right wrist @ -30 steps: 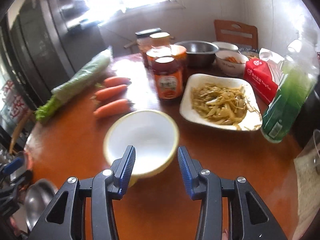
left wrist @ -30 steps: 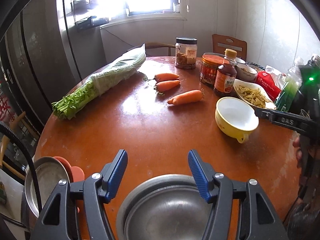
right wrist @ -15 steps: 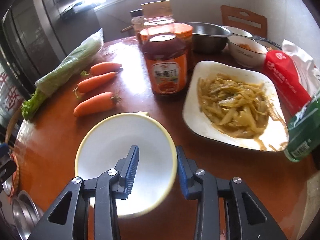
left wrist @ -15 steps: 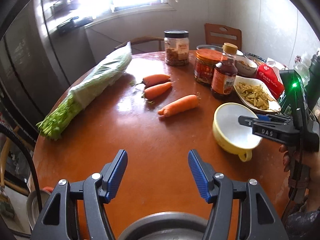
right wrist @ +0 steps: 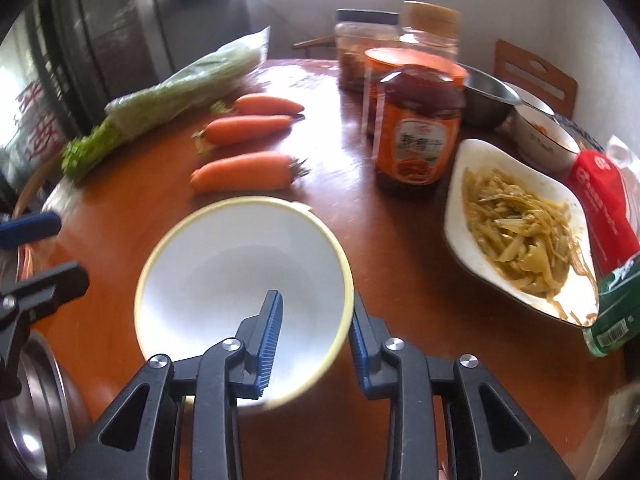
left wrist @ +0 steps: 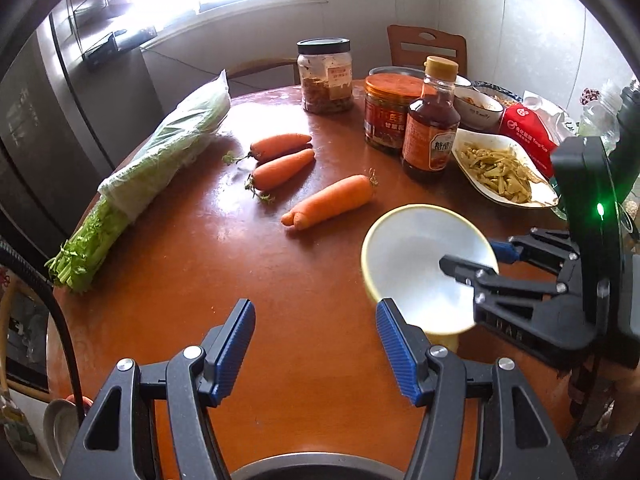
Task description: Organize plates and bowls
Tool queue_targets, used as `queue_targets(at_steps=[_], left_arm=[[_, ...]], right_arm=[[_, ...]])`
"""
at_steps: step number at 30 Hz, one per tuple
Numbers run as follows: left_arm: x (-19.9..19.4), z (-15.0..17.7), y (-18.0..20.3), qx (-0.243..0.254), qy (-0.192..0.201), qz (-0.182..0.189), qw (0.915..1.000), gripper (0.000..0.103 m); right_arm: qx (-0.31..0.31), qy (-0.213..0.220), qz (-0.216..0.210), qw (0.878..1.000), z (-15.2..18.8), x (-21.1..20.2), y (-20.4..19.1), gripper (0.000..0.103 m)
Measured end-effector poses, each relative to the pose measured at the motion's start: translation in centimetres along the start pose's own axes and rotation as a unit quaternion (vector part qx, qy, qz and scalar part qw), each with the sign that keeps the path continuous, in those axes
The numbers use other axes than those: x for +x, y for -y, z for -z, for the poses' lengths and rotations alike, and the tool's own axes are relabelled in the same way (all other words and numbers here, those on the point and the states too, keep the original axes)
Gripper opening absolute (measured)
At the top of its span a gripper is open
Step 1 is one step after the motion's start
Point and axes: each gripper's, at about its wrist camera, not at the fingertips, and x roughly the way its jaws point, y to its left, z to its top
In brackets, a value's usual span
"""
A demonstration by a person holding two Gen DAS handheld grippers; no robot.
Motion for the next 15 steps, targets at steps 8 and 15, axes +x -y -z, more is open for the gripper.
queue_targets(at_steps=[8,15], left_arm=[[0.2,1.4,-0.4,0.001,-0.017,0.011,0.9998,0.063],[-0.6,2.8,0.4,0.017,-0.02,0.035,0.999,0.063]], right_arm=[[-0.078,-0.008,-0.021,0.997,2.1,-1.3,-3.9,0.027],[-0.1,-0.009,-0.029,0.995,5.1,-3.3,-5.5,0.027]])
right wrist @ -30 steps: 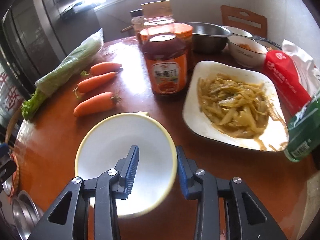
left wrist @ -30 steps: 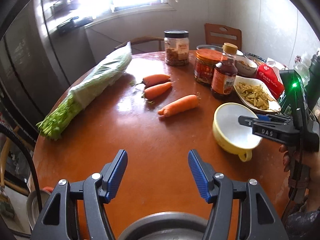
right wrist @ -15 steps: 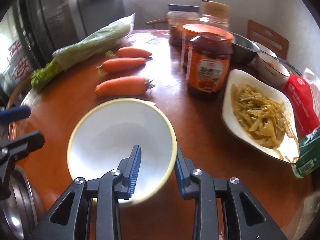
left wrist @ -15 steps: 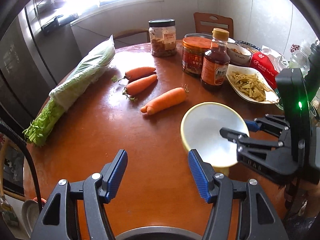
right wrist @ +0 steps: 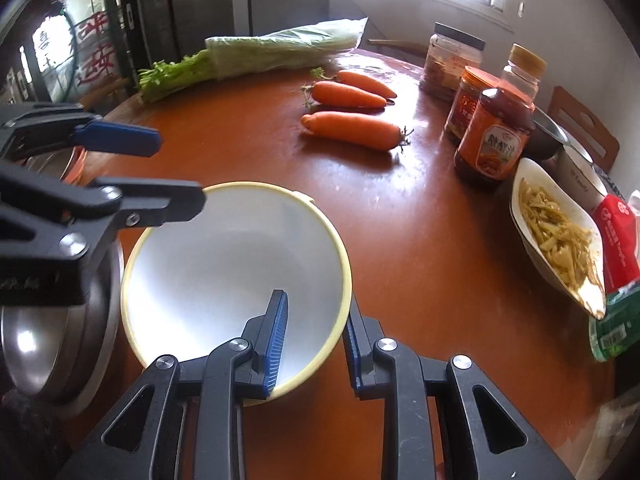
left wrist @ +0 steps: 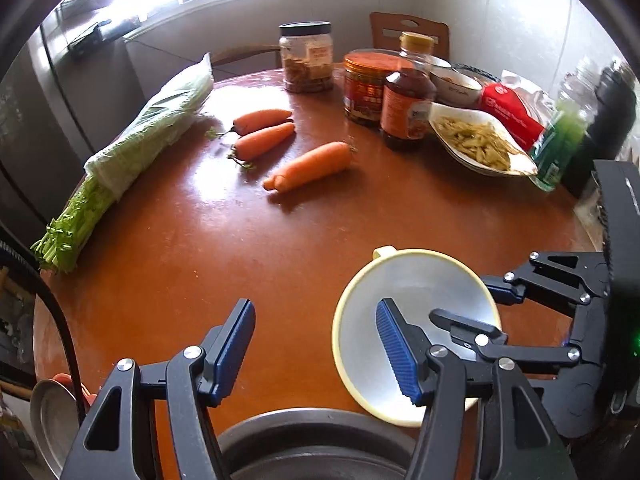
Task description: Organize plates and bowls
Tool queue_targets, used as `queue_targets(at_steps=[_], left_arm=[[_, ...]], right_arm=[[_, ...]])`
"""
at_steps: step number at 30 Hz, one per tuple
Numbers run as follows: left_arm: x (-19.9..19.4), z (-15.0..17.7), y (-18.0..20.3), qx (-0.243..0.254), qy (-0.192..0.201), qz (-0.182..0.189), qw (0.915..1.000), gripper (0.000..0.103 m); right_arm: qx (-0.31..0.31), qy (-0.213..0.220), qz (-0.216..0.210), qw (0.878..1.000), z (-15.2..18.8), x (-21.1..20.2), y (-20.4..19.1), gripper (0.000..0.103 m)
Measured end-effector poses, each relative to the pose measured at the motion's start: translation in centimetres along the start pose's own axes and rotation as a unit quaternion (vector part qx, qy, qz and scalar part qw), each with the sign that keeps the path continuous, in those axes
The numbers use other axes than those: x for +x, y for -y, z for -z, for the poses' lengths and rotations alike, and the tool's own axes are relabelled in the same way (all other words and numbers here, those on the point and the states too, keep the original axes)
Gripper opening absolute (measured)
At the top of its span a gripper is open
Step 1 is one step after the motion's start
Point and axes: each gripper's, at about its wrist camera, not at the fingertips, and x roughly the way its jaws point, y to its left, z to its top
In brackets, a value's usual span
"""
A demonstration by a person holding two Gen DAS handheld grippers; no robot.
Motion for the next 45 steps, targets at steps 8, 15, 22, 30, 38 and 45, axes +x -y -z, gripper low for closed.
queue_targets(at_steps=[8,15,22,30,38,45], left_arm=[[0.3,0.3,1.4,0.029,-0.013,0.011,0.9994,0.063],[1.0,0.5,1.7,0.038,-0.016,0.009,0.9991,0.063],[2.1,0.6,2.2,0.04,-0.035,0.024,0.9983,0.059],[2.7,0.9,3.0,0.047,-0.042,0.034,0.9975,0.047],[3.2,1.4,2.8,0.04,-0.052,0.04,0.997,0.03],[3.0,1.1,2.3,0.03,-0.043,0.038,0.9979,0.028]], right_arm=[[0.106,0.019,-0.021,0.994,1.6,-2.8,1.7,0.032],[0.164,0.029,-0.017,0.986,3.0,-4.2,1.4,0.039],[0.202,0.019,-0.025,0.979,3.3,-3.5,1.1,0.037],[0.188,0.017,0.004,0.982,2.8,-3.4,0.1,0.028],[0.182,0.022,0.024,0.983,2.4,-2.8,0.0,0.024],[0.19,0.033,0.023,0.981,1.9,-2.3,0.6,0.02]])
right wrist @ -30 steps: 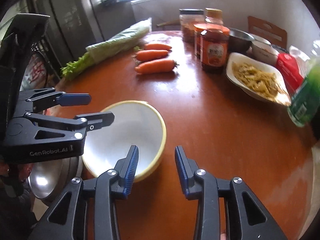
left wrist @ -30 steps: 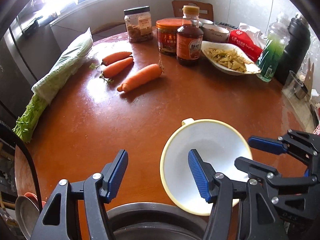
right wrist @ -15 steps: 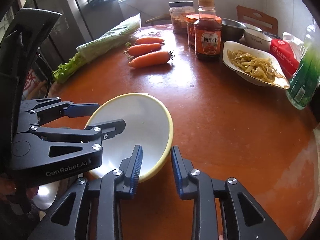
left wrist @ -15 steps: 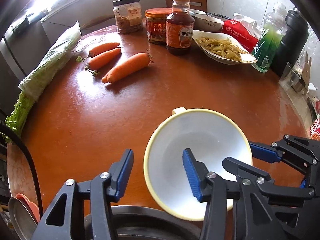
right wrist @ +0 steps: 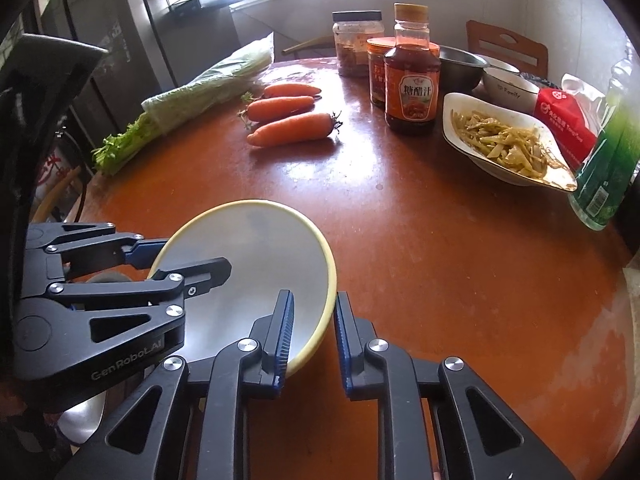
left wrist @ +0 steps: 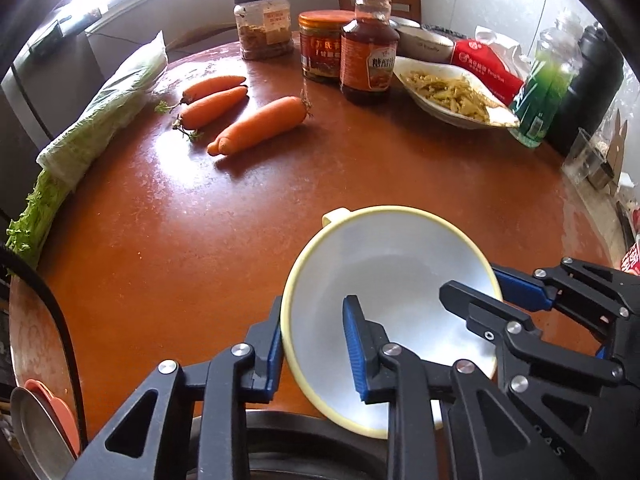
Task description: Organize plates and bowls
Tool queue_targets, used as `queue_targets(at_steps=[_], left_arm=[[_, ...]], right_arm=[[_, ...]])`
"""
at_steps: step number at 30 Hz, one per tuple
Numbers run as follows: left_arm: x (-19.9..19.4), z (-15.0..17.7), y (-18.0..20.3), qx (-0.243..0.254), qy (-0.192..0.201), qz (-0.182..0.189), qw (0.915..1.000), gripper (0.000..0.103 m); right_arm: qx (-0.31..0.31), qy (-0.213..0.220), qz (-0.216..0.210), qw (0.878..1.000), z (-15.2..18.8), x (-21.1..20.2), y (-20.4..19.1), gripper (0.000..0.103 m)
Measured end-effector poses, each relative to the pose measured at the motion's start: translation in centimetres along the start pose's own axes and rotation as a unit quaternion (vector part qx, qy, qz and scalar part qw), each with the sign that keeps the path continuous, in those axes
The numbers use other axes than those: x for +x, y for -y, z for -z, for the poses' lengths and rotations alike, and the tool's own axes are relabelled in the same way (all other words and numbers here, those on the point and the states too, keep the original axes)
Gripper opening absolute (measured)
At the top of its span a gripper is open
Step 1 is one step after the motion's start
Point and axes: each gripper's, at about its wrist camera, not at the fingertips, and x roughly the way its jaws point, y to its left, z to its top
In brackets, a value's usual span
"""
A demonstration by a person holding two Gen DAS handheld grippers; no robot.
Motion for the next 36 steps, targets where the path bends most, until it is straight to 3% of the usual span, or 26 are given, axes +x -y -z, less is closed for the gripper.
queue_targets(at_steps=[22,36], left_arm=[[-3.6,-1.0,-1.4,-0.028,0.055,0.007,0.9981,0.028],[-9.6,0.4,-4.8,-0.059,0.107,-0.013,0.9925,0.028]], right_arm=[[-0.008,0.037,-0.011,0.999,-3.1,-2.7,-0.5,0.017],[-0.059,0.081,-0.03,0.994,-5.3,-6.7,-5.6,0.017]])
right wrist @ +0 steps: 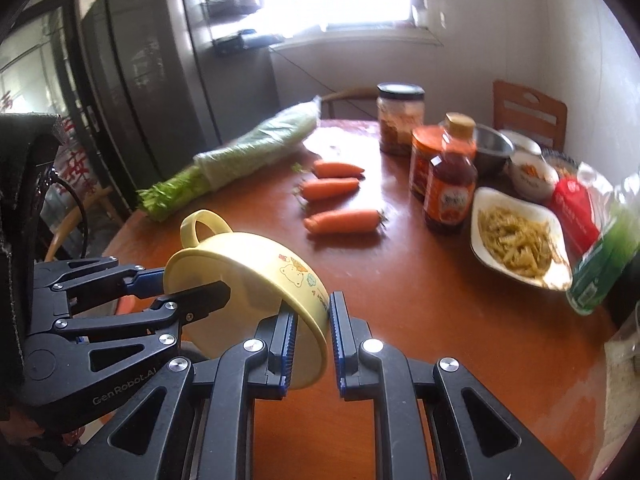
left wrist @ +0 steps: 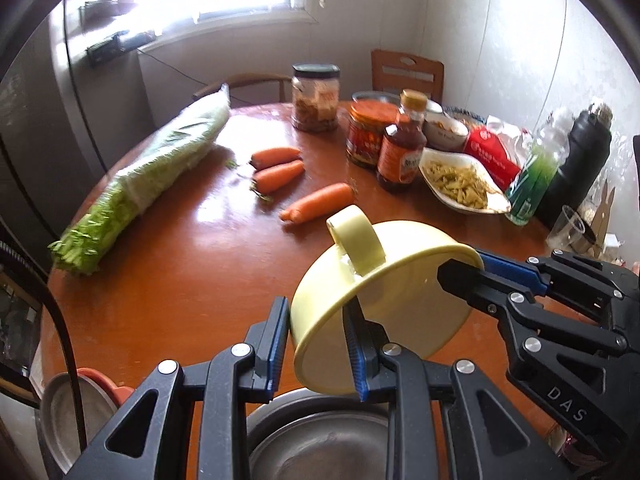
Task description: Organize plates and bowls
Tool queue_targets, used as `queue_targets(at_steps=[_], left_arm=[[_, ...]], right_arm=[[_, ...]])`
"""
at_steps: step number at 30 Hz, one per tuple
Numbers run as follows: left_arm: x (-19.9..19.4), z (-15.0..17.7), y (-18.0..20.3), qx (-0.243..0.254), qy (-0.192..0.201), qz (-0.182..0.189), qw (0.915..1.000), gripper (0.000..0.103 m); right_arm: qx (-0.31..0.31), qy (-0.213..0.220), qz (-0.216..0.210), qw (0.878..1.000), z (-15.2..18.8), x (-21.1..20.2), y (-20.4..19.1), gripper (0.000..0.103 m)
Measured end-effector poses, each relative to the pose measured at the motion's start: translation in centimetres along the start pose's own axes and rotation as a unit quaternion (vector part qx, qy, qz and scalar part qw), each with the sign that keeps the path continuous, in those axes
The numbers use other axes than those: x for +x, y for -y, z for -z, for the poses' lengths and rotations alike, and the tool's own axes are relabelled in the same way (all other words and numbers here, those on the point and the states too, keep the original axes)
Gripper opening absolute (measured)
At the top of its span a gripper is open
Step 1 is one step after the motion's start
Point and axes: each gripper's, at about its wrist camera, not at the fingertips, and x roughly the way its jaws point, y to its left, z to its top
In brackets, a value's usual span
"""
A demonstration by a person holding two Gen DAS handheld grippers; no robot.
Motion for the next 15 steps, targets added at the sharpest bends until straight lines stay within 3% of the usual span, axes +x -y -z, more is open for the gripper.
queue_targets(at_steps=[8,15], left_arm=[[-5.0,1.0,-2.4,-0.011,0.037,-0.022,0.999,0.028],[-8.0,3.0,-3.2,-0.014,0.052,-0.033,0.998,0.028]], right_arm=[[-0.029,0.03,-0.022,0.999,-0.9,-2.7,-4.2,0.017],[-0.042,0.034,-0.033,0.998,0.7,-4.0,-6.5,0.017]])
